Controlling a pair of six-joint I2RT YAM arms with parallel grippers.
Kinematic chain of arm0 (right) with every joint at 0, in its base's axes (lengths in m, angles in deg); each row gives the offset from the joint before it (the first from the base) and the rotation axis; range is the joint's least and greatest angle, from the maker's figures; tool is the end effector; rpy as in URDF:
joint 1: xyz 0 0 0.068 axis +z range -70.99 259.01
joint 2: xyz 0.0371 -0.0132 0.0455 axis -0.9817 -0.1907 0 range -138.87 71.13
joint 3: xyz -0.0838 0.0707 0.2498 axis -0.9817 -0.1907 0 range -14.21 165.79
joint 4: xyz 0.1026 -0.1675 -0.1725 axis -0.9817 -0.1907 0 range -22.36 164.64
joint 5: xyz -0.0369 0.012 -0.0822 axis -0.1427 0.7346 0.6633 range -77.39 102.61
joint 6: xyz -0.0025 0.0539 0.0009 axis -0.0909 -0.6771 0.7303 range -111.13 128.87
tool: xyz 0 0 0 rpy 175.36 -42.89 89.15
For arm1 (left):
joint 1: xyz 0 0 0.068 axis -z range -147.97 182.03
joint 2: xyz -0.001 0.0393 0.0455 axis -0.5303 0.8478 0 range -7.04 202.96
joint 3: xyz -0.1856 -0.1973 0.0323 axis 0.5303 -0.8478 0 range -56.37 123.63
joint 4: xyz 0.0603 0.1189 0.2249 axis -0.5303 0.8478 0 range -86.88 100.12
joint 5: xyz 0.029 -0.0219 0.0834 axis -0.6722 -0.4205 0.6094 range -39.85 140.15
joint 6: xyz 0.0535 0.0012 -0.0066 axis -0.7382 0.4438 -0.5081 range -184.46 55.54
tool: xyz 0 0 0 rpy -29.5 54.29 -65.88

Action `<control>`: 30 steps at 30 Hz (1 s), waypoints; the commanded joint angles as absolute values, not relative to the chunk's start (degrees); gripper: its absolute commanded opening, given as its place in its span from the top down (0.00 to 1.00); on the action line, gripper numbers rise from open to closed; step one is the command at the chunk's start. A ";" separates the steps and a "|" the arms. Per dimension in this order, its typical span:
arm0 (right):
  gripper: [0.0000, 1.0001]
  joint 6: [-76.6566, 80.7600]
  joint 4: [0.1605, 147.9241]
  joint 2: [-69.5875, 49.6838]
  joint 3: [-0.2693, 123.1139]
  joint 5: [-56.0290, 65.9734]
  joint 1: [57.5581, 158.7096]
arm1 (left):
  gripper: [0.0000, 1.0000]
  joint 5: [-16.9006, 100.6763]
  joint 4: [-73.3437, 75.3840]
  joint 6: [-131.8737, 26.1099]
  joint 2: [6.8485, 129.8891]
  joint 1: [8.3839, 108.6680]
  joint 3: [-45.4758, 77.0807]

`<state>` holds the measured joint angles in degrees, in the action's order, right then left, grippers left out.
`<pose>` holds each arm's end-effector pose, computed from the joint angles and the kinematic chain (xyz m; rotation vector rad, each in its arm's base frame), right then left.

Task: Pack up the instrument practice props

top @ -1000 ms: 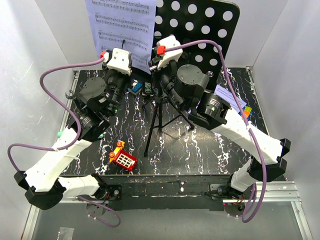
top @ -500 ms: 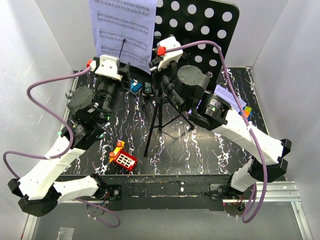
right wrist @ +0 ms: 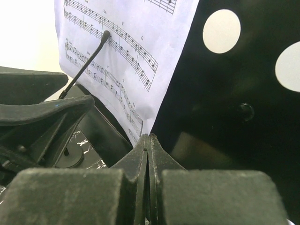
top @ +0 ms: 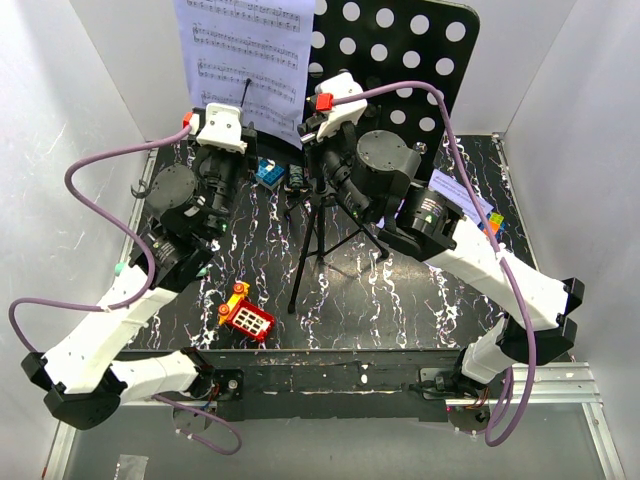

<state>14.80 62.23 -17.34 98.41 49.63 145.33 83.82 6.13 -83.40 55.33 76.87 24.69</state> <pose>0.1450 0.2774 0.5531 -0.3381 1.3806 0.4323 0.1629 -0.1343 0.5107 0.2362 1.3229 -0.0010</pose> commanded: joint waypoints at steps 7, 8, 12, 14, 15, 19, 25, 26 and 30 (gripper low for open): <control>0.99 13.96 63.48 -14.30 97.24 48.65 145.19 | 0.58 78.99 6.90 -79.67 56.86 69.92 28.18; 0.99 13.88 63.56 -14.13 97.06 48.65 145.19 | 0.60 78.28 7.16 -79.06 57.12 69.21 28.62; 0.99 13.79 63.83 -14.04 96.62 48.56 145.19 | 0.64 75.73 7.96 -77.30 58.09 67.80 29.94; 0.99 13.88 63.91 -14.04 96.44 48.47 145.19 | 0.65 74.85 7.78 -76.94 58.18 67.71 29.94; 0.99 13.88 64.00 -13.86 96.36 48.39 145.19 | 0.64 74.50 7.78 -76.59 58.00 67.71 29.77; 0.99 13.96 64.18 -14.04 96.27 48.03 145.19 | 0.66 72.83 7.43 -75.89 57.74 67.71 29.50; 0.99 13.79 64.53 -14.04 96.00 47.77 145.19 | 0.84 70.98 8.48 -76.15 58.35 67.71 29.85; 0.99 13.88 64.62 -13.86 96.00 47.77 145.19 | 0.91 70.72 8.57 -76.06 58.27 67.71 29.85; 0.99 13.79 64.71 -13.60 95.74 47.95 145.19 | 1.00 70.10 7.79 -75.80 57.74 67.71 29.16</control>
